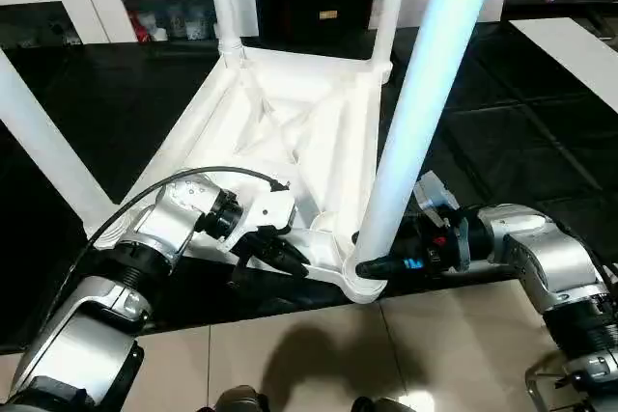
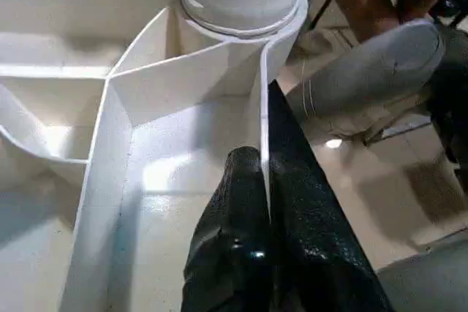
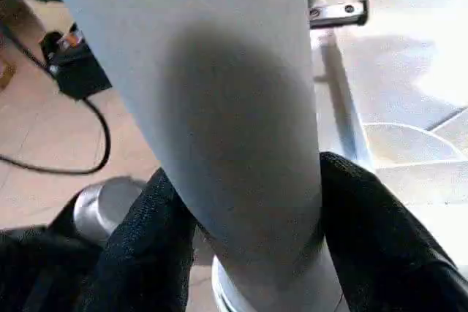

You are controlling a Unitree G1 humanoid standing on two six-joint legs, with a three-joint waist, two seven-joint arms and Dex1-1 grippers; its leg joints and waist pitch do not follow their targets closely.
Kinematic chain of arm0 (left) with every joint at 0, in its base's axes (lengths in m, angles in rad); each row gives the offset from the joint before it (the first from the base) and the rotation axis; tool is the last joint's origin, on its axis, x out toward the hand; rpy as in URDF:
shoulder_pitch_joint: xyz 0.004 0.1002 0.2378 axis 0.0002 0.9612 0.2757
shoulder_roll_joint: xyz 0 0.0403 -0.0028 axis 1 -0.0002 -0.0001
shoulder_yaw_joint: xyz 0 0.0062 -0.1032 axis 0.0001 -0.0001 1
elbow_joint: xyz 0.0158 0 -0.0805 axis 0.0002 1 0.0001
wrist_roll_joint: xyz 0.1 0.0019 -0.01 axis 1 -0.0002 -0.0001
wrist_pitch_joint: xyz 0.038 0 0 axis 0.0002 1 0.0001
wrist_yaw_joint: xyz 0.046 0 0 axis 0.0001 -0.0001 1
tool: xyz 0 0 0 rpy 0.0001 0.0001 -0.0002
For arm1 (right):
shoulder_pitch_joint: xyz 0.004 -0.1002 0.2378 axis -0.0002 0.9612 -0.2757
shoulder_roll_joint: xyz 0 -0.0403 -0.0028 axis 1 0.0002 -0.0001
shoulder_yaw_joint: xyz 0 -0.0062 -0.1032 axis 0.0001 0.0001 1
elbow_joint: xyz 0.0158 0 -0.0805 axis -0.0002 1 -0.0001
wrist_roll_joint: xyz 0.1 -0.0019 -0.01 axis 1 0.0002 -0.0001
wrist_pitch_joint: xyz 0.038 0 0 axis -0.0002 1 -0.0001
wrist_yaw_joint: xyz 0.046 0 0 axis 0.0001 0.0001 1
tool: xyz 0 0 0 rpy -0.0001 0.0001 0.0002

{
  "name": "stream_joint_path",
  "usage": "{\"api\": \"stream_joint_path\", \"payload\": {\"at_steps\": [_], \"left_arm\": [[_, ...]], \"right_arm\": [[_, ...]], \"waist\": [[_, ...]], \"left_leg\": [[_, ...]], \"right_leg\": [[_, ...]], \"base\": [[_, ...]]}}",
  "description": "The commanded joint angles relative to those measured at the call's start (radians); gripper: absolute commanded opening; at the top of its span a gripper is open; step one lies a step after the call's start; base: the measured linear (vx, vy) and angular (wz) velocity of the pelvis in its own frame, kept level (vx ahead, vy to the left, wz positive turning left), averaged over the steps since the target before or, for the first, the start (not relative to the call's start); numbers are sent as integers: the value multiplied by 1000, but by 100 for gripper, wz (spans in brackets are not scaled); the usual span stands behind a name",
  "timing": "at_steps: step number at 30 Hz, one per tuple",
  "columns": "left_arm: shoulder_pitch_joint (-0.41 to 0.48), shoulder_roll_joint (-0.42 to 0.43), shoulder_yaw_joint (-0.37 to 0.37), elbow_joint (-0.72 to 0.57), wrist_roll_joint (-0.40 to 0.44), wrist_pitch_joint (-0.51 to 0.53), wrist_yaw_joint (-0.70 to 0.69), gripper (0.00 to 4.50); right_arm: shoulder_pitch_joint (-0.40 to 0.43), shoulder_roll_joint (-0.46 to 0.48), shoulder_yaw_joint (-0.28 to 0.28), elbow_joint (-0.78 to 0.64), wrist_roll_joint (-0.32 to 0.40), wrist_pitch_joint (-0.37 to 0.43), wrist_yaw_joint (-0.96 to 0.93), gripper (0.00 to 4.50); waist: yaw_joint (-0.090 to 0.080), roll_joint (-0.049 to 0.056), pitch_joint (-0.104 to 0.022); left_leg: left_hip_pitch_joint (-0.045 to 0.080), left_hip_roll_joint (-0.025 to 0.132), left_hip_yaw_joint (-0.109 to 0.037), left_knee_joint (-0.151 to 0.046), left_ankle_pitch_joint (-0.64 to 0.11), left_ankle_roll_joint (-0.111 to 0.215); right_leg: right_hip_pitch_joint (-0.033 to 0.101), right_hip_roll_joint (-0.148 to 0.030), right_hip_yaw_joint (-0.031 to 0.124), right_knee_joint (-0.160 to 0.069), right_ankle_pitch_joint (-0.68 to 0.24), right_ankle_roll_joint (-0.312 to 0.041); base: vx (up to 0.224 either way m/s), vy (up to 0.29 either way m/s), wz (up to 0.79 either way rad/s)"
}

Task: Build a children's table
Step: Rotate leg to tighten

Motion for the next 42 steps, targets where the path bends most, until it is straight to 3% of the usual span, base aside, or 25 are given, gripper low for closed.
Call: {"api": "stream_joint_path", "payload": {"at_steps": [1, 5, 8, 12, 13, 15, 21, 23, 25, 31, 32, 36, 39, 40, 42], "left_arm": [[-1, -33, 11, -22, -15, 30, 48, 0], [3, -80, 51, -31, -7, 114, 212, 0], [9, -117, 78, -48, -2, 179, 321, 0], [5, -204, 128, -71, 5, 289, 527, 0], [-1, -238, 144, -77, 9, 316, 606, 0], [-1, -250, 150, -84, 13, 328, 634, 0], [-20, -328, 179, -98, 22, 376, 772, 0], [-21, -331, 180, -98, 22, 375, 777, 0], [-18, -325, 171, -104, 29, 364, 771, 0], [4, -277, 161, -120, 38, 338, 725, 0], [14, -245, 155, -122, 37, 323, 674, 0], [19, -228, 148, -120, 38, 302, 645, 0], [27, -196, 136, -107, 35, 244, 578, 0], [27, -155, 120, -85, 30, 152, 486, 0], [26, -145, 116, -80, 29, 129, 464, 0]], "right_arm": [[6, 37, -28, -17, 47, 47, -70, 211], [22, 131, -55, -35, 11, 47, -266, 211], [26, 198, -58, -34, -39, 52, -414, 209], [24, 335, -77, -37, -89, 105, -660, 206], [16, 382, -86, -35, -107, 123, -751, 206], [14, 399, -90, -36, -115, 130, -785, 206], [-12, 507, -103, -16, -175, 138, -982, 202], [-13, 511, -102, -15, -181, 135, -990, 202], [-3, 514, -90, -26, -186, 94, -978, 267], [23, 479, -92, -49, -188, 45, -950, 315], [41, 446, -98, -75, -172, 28, -897, 322], [51, 427, -103, -90, -162, 24, -869, 361], [68, 370, -98, -98, -155, -11, -779, 398], [81, 280, -95, -83, -141, -73, -632, 407], [82, 259, -96, -77, -137, -87, -599, 415]], "waist": [[-5, -13, -87], [-12, -16, -83], [-35, -23, -77], [-71, -26, -72], [-77, -27, -73], [-79, -23, -73], [-81, -19, -78], [-82, -20, -77], [-81, -20, -77], [-82, -21, -76], [-83, -27, -77], [-82, -22, -78], [-79, -25, -76], [-73, -26, -77], [-74, -25, -78]], "left_leg": [[7, 64, -14, -65, -93, 69], [7, 58, -14, -68, -122, 43], [-2, 49, -19, -71, -139, 23], [5, 43, -18, -69, -169, 15], [6, 41, -18, -68, -169, 21], [8, 41, -19, -68, -171, 25], [10, 47, -18, -73, -139, 48], [8, 46, -17, -73, -135, 55], [7, 46, -16, -73, -135, 61], [8, 49, -17, -75, -143, 63], [5, 50, -17, -75, -127, 71], [6, 53, -16, -74, -101, 89], [4, 49, -15, -73, -114, 89], [4, 48, -17, -72, -113, 96], [2, 53, -14, -71, -102, 112]], "right_leg": [[67, -79, 67, -69, -281, -179], [67, -79, 64, -81, -378, -141], [72, -78, 56, -95, -480, -89], [61, -75, 53, -111, -547, -69], [61, -75, 52, -113, -552, -65], [59, -73, 51, -114, -551, -66], [61, -69, 61, -100, -417, -103], [65, -70, 62, -96, -383, -117], [66, -71, 63, -95, -375, -120], [66, -71, 65, -96, -370, -121], [69, -71, 65, -92, -339, -128], [70, -72, 69, -79, -265, -162], [72, -74, 68, -87, -303, -151], [75, -73, 67, -89, -307, -135], [75, -73, 71, -77, -253, -154]], "base": [[0, 0, 0], [0, 0, 0], [0, 0, 0], [0, 0, 0], [0, 0, 0], [0, 0, 0], [0, 0, 0], [0, 0, 0], [0, 0, 0], [0, 0, 0], [0, 0, 0], [0, 0, 0], [0, 0, 0], [0, 0, 0], [0, 0, 0]]}}
